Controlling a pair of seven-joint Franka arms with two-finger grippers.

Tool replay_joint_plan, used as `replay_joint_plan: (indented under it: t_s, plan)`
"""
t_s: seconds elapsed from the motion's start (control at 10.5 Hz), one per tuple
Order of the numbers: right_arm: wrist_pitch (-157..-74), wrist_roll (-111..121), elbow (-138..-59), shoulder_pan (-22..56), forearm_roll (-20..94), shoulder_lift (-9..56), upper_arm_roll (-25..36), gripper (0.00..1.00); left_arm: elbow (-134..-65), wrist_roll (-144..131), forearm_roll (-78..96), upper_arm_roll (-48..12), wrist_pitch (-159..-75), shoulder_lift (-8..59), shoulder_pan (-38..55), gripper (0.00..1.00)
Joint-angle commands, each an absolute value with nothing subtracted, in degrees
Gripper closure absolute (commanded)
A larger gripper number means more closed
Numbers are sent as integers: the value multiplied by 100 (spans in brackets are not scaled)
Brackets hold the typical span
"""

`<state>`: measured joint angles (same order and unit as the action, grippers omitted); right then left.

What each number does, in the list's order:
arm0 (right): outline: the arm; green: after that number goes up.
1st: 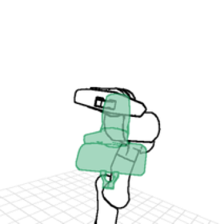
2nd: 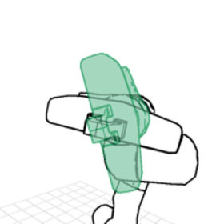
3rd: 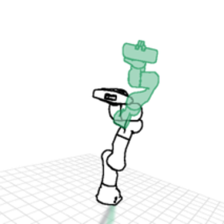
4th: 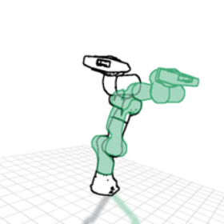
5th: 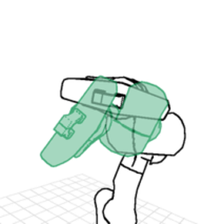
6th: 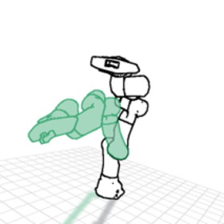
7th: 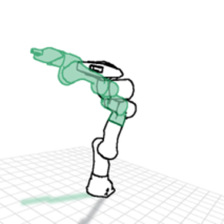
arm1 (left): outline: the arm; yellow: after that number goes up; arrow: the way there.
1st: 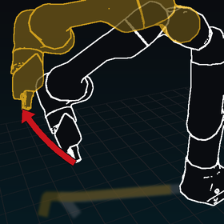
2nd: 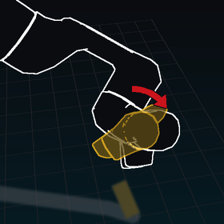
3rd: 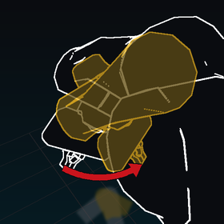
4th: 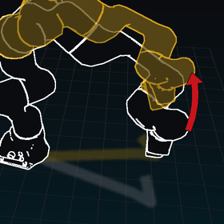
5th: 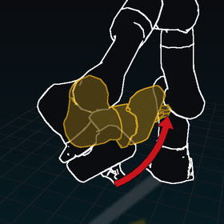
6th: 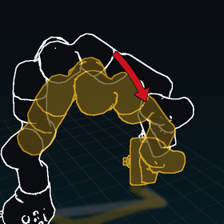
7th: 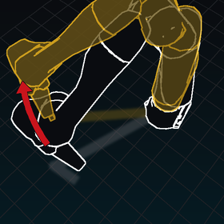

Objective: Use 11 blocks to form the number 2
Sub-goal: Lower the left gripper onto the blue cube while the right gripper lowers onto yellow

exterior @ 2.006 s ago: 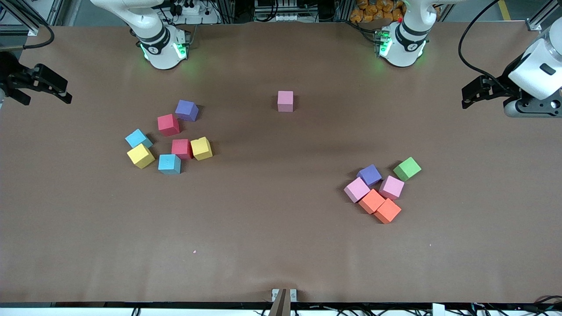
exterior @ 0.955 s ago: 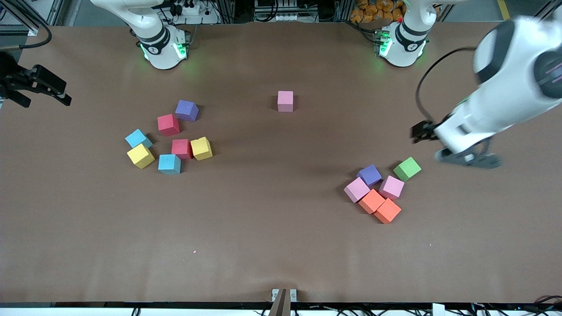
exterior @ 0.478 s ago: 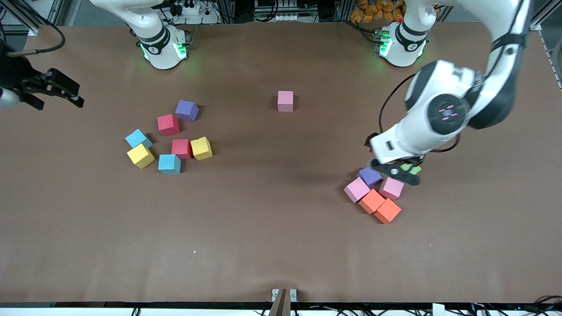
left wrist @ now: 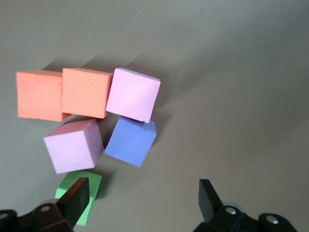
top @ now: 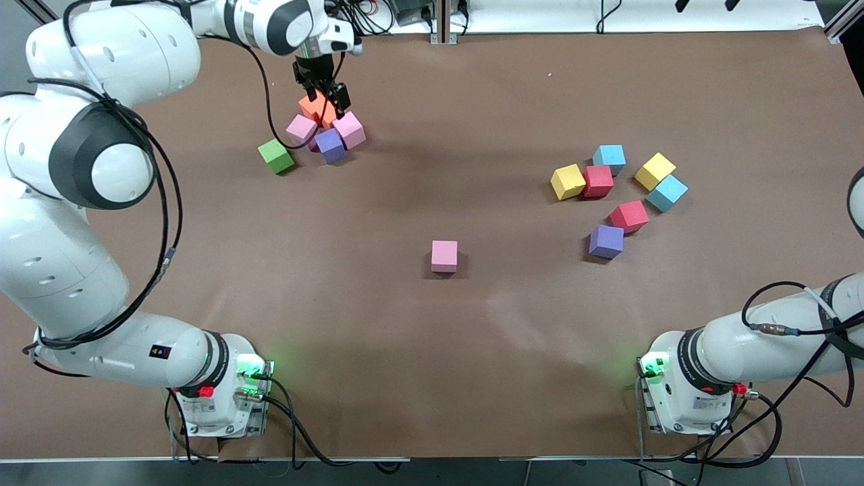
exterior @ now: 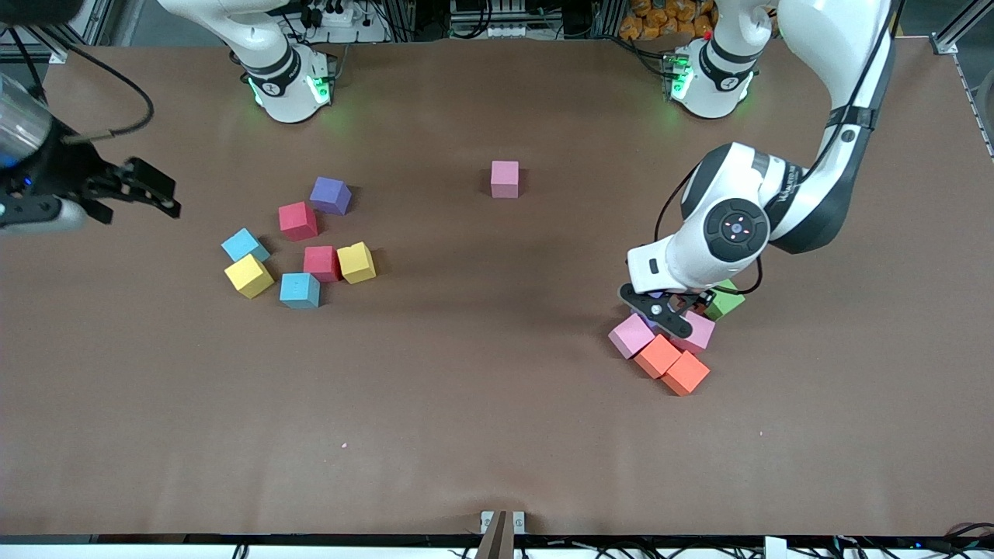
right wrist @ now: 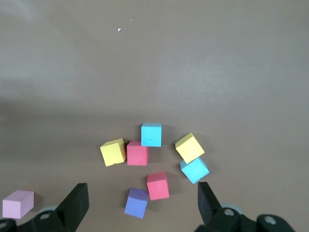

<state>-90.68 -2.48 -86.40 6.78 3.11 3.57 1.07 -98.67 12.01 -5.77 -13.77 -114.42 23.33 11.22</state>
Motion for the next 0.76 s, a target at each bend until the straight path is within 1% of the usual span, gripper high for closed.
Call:
replay_joint_plan:
  t_s: [0.0, 0.19, 0.38, 0.48, 0.57, 0.67]
  plan:
    - [-9612, -237, -8849, 659, 369, 597, 105, 0, -10265, 1380, -1044, -1441, -11759, 2162, 1081, 0]
    - [-10429, -237, -9201, 703, 369, 842, 105, 0, -10283, 1625, -1142, -1441, -11908, 2293, 1072, 0]
    - [-10774, -237, -9211, 869, 360, 1290, 105, 0, -10388, 1749, -1169, -1441, -12154, 2548, 1002, 0]
    - [-10932, -237, -9272, 948, 360, 1466, 105, 0, -10519, 1749, -1169, -1433, -12416, 2584, 932, 0]
    - [-11395, -246, -9629, 1062, 369, 1537, 105, 0, -10590, 1749, -1169, -1433, -12610, 2610, 888, 0]
    - [-12095, -237, -10172, 1090, 360, 1503, 105, 0, -10573, 1749, -1186, -1433, -12664, 2715, 879, 0]
